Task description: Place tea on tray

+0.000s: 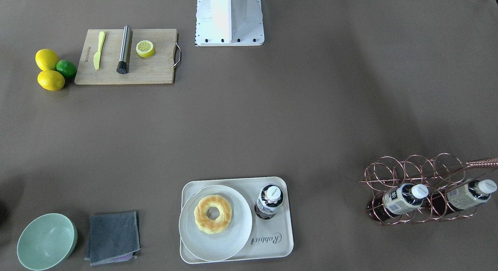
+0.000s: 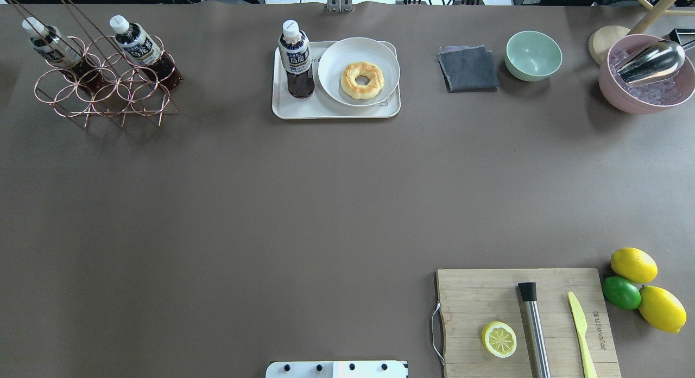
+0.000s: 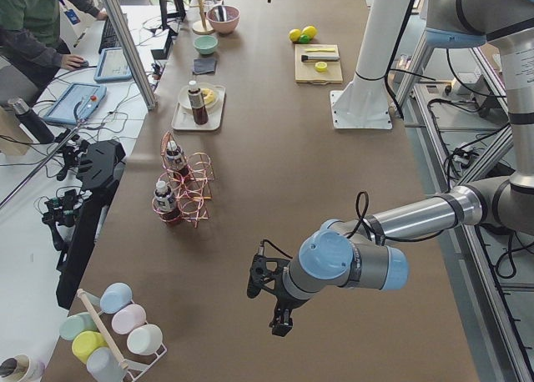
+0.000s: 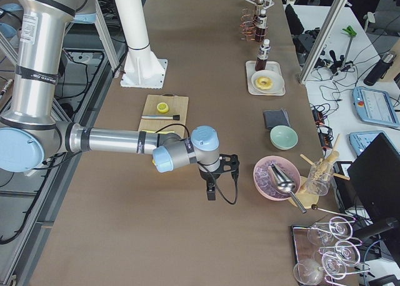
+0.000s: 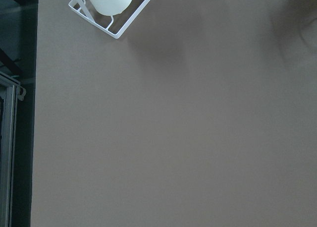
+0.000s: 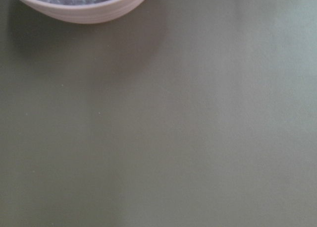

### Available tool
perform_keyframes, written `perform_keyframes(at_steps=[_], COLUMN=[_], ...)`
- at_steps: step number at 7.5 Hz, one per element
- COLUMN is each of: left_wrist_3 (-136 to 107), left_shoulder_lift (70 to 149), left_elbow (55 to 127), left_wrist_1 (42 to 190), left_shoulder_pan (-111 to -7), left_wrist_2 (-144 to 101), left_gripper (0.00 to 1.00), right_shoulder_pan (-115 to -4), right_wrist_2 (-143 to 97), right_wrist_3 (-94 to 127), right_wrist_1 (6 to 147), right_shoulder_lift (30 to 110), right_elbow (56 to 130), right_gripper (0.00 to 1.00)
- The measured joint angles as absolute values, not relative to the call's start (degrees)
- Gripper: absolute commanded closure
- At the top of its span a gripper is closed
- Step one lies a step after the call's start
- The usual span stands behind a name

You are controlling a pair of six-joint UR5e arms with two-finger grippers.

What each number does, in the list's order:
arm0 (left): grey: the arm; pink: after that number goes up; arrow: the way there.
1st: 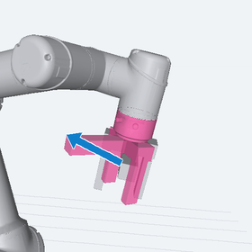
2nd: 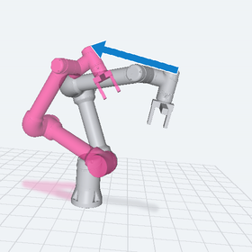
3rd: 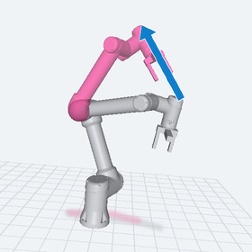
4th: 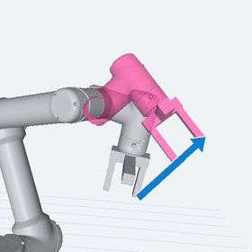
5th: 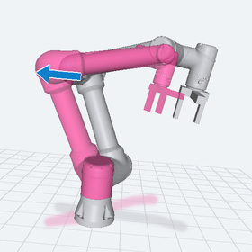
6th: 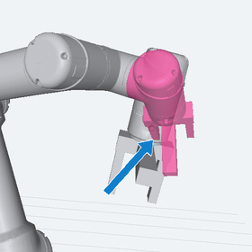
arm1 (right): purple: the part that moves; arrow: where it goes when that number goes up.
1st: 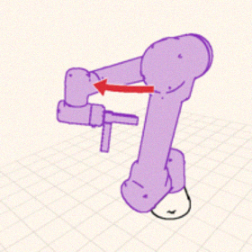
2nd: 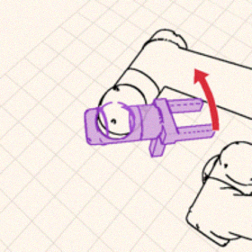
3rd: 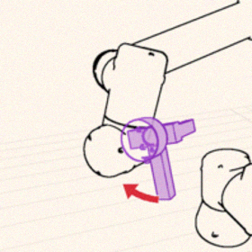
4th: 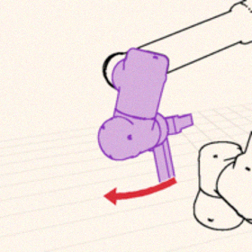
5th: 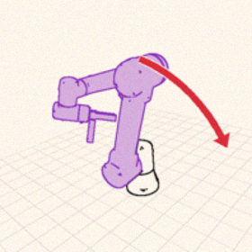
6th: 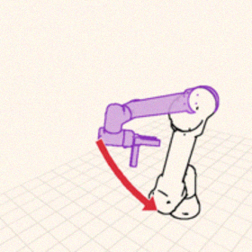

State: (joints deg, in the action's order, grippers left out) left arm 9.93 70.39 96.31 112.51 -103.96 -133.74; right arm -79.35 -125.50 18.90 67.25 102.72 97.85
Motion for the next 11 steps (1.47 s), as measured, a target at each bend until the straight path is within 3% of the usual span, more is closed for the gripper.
perform_keyframes(at_steps=[4, 8, 11], left_wrist_3=[10.0, 10.3, 12.3], left_shoulder_lift=[71.5, 78.3, 79.4], left_elbow=[95.5, 95.7, 95.7], left_wrist_1=[104.6, 89.9, 86.9], left_shoulder_pan=[-99.4, -96.3, -96.3], left_wrist_2=[-130.4, -129.0, -127.7], left_gripper=[0.02, 0.02, 0.02], right_shoulder_pan=[-83.9, -85.8, -86.7], right_wrist_2=[-131.6, -125.4, -123.6], right_wrist_3=[11.2, 1.3, -6.0], right_wrist_1=[68.1, 95.5, 102.9], right_shoulder_lift=[105.1, 99.4, 97.1], right_elbow=[95.5, 102.8, 105.1], right_gripper=[0.00, 0.00, 0.00])
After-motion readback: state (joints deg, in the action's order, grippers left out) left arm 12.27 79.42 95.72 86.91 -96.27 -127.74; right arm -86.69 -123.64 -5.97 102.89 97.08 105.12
